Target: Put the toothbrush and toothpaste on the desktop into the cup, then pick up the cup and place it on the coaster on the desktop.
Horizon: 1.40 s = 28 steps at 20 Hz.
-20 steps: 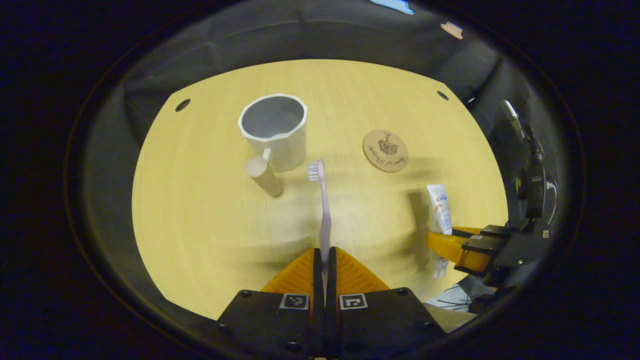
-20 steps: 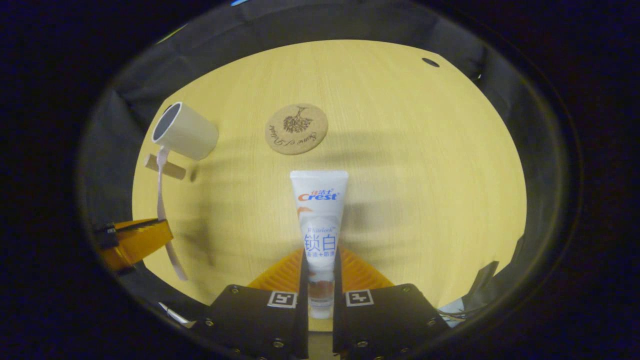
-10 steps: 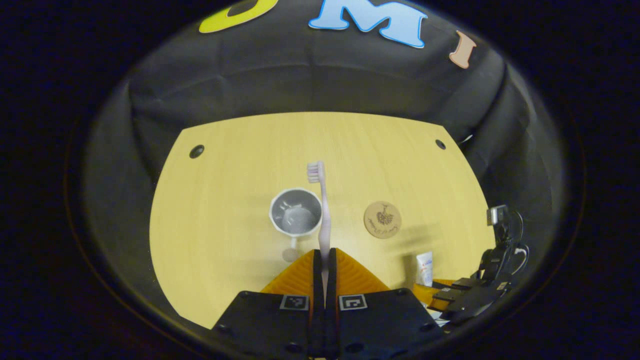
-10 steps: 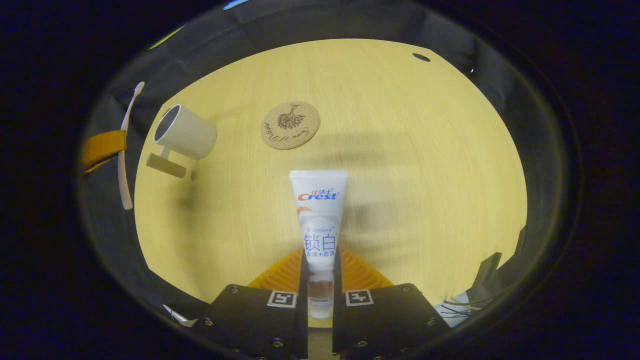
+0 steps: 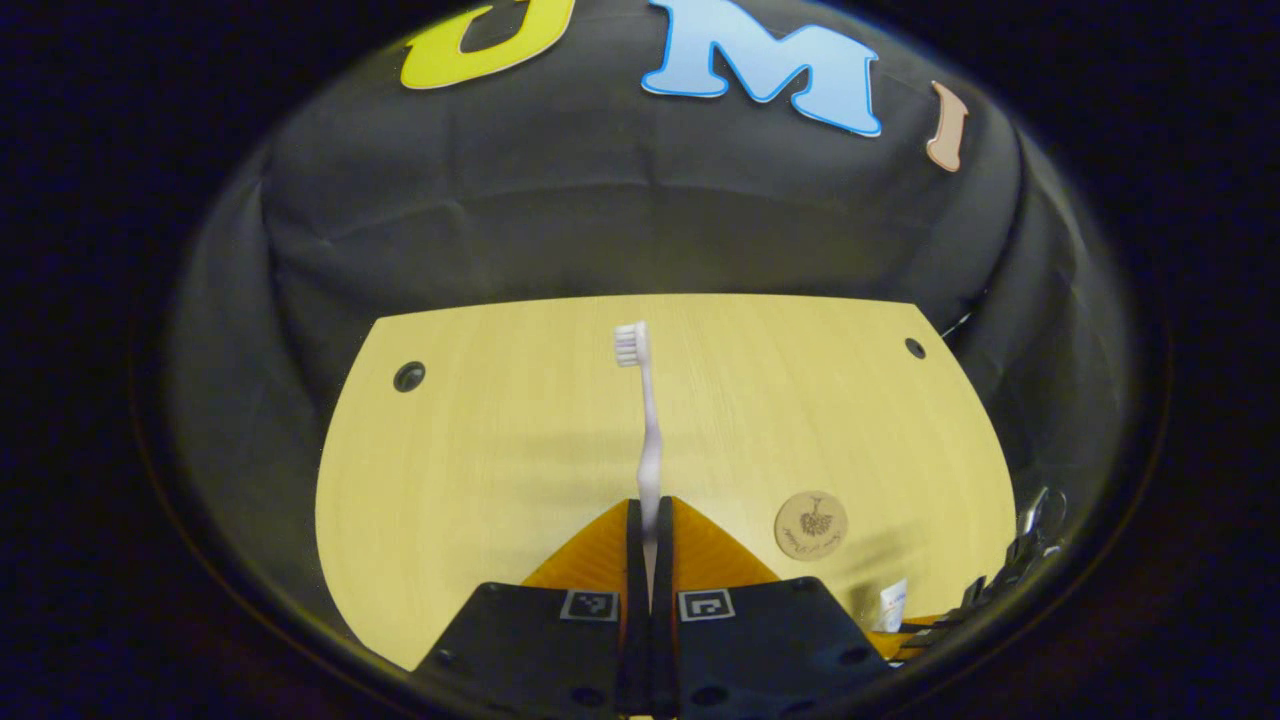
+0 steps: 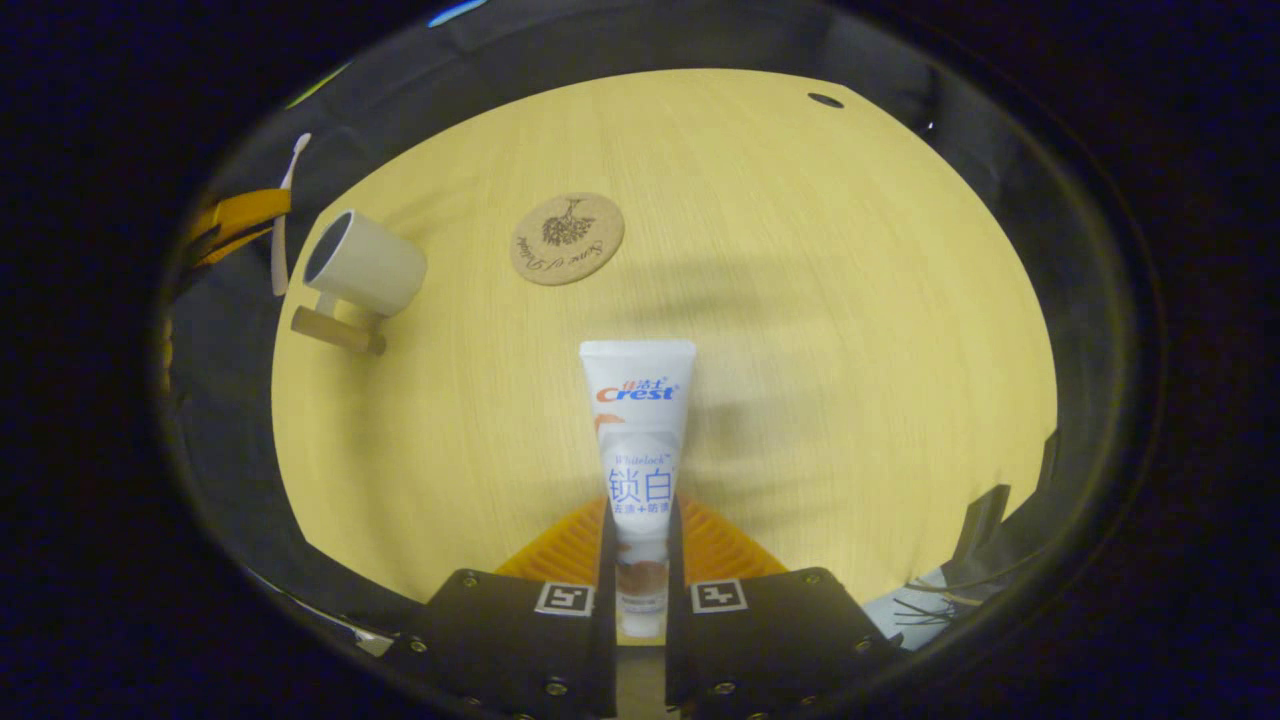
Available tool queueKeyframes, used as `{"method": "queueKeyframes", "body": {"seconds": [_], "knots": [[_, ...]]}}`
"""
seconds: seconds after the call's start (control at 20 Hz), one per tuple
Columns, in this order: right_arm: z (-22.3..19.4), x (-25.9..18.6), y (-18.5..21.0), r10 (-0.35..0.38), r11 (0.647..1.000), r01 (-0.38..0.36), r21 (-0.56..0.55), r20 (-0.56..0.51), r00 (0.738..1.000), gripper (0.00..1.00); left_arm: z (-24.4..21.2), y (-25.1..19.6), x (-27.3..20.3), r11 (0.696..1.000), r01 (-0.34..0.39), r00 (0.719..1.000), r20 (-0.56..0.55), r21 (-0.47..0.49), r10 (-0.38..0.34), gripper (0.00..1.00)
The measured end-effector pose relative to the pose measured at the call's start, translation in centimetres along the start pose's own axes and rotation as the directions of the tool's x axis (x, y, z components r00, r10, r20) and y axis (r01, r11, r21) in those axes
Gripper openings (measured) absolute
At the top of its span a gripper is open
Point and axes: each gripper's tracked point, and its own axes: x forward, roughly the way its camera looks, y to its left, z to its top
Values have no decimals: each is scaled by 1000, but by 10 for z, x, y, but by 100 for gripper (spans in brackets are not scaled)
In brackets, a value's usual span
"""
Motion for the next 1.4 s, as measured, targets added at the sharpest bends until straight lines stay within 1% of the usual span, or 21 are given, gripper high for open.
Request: {"method": "queueKeyframes", "body": {"seconds": [0.15, 0.3, 0.35, 0.45, 0.6, 0.8, 0.85, 0.9, 0.95, 1.0, 1.15, 1.2, 1.25, 1.3, 1.35, 1.4], "knots": [[-5, -1, -7, -11, 1000, 11, 20, -8, 1000, 21, 12, 2, 15, 1000, 4, 999, 42, 5, -5, 7], [-6, -4, -13, -15, 998, 15, 53, -4, 1000, 21, 17, -1, 26, 999, 31, 996, 84, -27, -29, 8], [-6, -5, -15, -16, 998, 16, 65, -2, 1000, 21, 18, -1, 28, 999, 29, 995, 101, -29, -26, 8], [-7, -6, -18, -13, 996, 13, 87, 3, 1000, 21, 14, 3, 34, 1000, 3, 992, 123, -12, -2, 8], [-6, -8, -19, 2, 993, -4, 119, 12, 1000, 21, 7, -2, 42, 1000, 2, 988, 156, 23, -5, 8], [-6, -10, -19, 15, 991, -17, 134, 20, 1000, 21, -10, 3, 50, 1000, -21, 989, 146, 21, 17, 8], [-6, -10, -19, 16, 991, -19, 133, 22, 1000, 21, -13, 4, 52, 1000, -23, 990, 142, 13, 21, 13], [-6, -10, -19, 18, 991, -21, 132, 23, 1000, 21, -16, 5, 53, 1000, -25, 990, 138, 3, 24, 9], [-6, -10, -19, 20, 991, -23, 132, 23, 1000, 21, -20, 7, 54, 1000, -22, 991, 134, -6, 23, 9], [-7, -10, -19, 21, 991, -24, 133, 24, 999, 21, -23, 8, 55, 1000, -19, 992, 127, -13, 20, 12], [-9, -9, -20, 19, 990, -22, 139, 23, 1000, 21, -25, 6, 52, 1000, -8, 992, 128, -8, 9, 14], [-9, -9, -20, 20, 990, -23, 141, 24, 1000, 21, -27, 6, 52, 1000, -13, 992, 124, -6, 13, 19], [-8, -10, -20, 21, 990, -25, 142, 25, 999, 21, -27, 7, 50, 1000, -20, 992, 124, -4, 21, 28], [-9, -10, -21, 22, 989, -26, 143, 27, 999, 21, -30, 7, 47, 1000, -27, 992, 126, -4, 28, 28], [-9, -11, -21, 23, 990, -27, 142, 29, 999, 21, -30, 7, 44, 1000, -28, 991, 133, -7, 29, 33], [-8, -12, -21, 24, 990, -28, 139, 32, 999, 21, -30, 7, 40, 999, -32, 989, 146, -9, 33, 40]]}}
